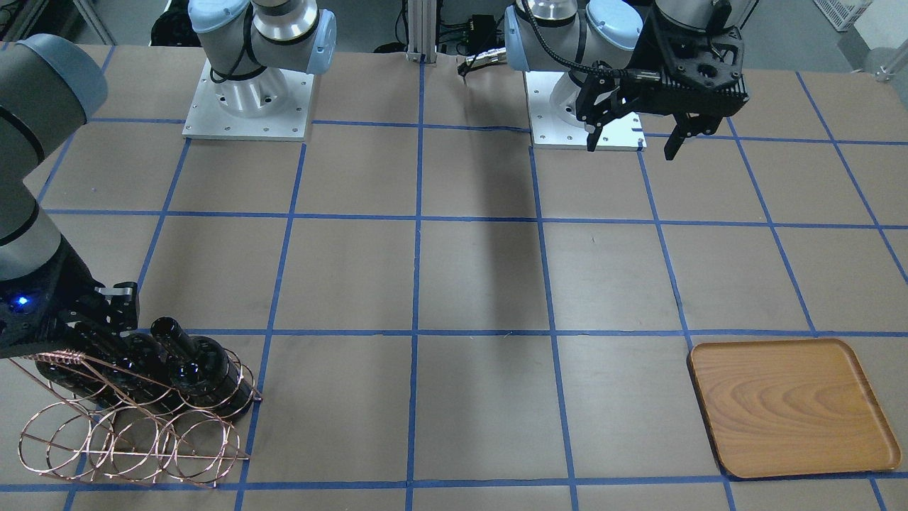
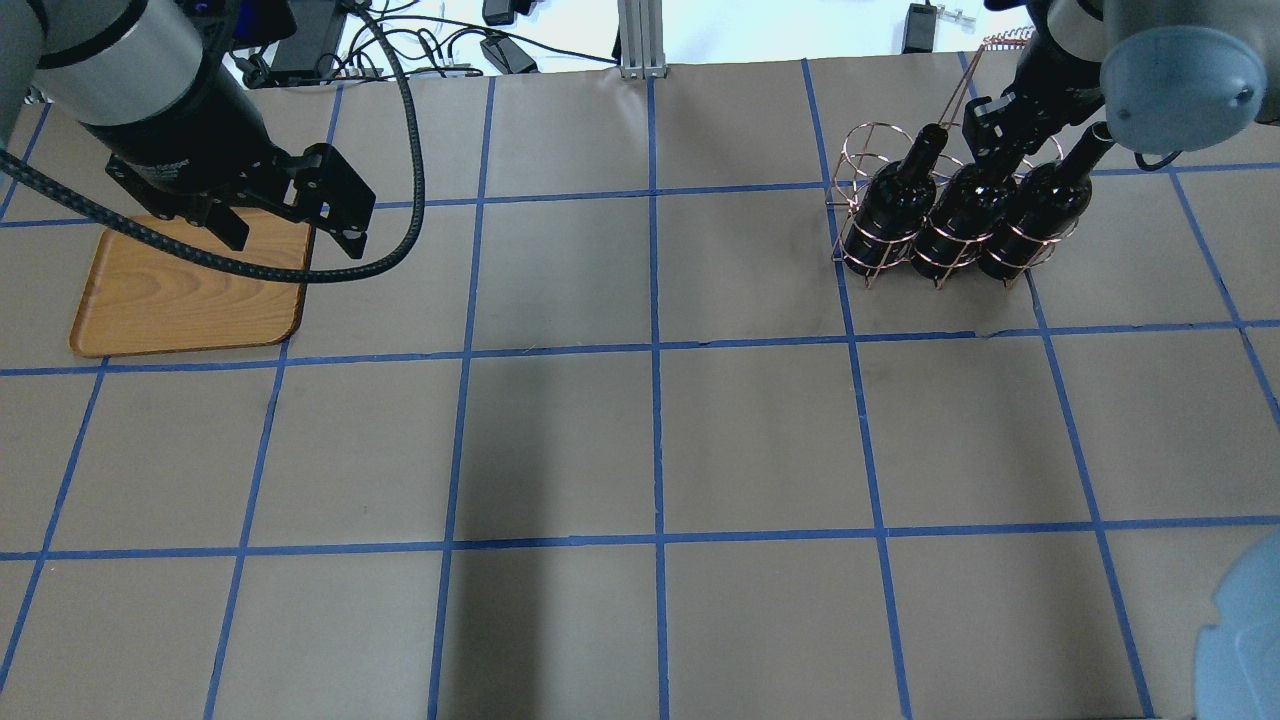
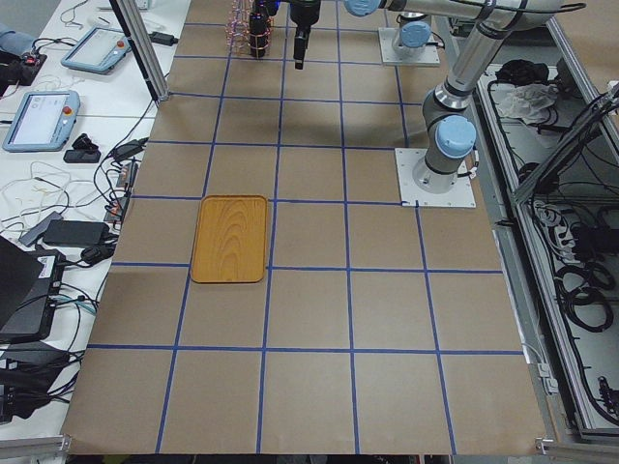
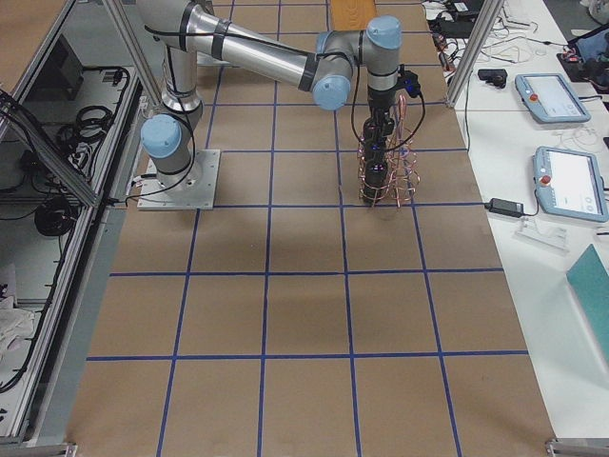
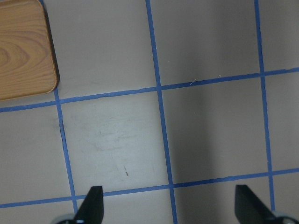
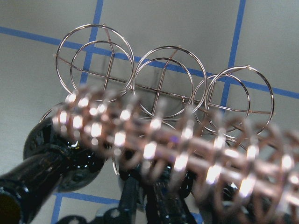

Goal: Take wine from basket and place on tray
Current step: 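Lower the right gripper onto the nearest dark bottle neck in the wire rack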

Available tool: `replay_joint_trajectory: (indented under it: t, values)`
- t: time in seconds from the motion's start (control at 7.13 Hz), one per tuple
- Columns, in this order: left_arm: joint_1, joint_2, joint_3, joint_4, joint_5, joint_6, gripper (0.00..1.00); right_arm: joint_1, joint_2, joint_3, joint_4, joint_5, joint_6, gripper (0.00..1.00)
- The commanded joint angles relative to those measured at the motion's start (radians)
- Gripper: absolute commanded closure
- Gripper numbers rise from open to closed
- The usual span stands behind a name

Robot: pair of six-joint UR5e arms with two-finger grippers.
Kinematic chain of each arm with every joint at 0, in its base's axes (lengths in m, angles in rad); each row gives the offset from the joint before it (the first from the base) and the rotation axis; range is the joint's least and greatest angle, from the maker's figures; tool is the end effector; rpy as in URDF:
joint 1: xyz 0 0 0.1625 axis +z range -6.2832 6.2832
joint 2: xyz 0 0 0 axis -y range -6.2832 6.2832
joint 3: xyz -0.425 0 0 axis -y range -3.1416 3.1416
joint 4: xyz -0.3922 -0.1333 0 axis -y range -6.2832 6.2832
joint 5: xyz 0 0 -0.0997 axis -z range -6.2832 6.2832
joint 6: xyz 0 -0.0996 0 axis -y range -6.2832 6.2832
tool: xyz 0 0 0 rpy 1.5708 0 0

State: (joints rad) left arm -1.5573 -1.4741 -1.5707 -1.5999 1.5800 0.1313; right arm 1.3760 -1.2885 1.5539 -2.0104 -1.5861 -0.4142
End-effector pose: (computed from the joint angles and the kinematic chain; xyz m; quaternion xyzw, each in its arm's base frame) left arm -0.1262 -0.4573 0.5308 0.0587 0.9977 -0.0334 0.0070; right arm 0.0108 -0.6262 0.3870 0.1084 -0.9903 0.0807 0.0334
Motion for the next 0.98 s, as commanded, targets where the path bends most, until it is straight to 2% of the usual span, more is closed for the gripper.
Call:
replay_joint_trajectory:
  t: [0.0,0.56,0.7,0.84]
  values:
    - [0.000,0.000,0.000,0.000,0.000,0.001,0.00,0.000,0.000,0.000,0.004,-0.003,-0.001,0.98]
    - [0.000,-0.002,0.000,0.001,0.000,0.001,0.00,0.000,-0.017,-0.017,0.012,0.000,-0.006,1.00]
    - [0.000,-0.002,0.000,0.001,0.000,-0.001,0.00,0.000,-0.026,-0.044,0.040,0.000,-0.005,1.00]
    - [0.000,-0.002,0.000,0.001,0.000,-0.001,0.00,0.002,-0.047,-0.095,0.117,0.001,-0.006,1.00]
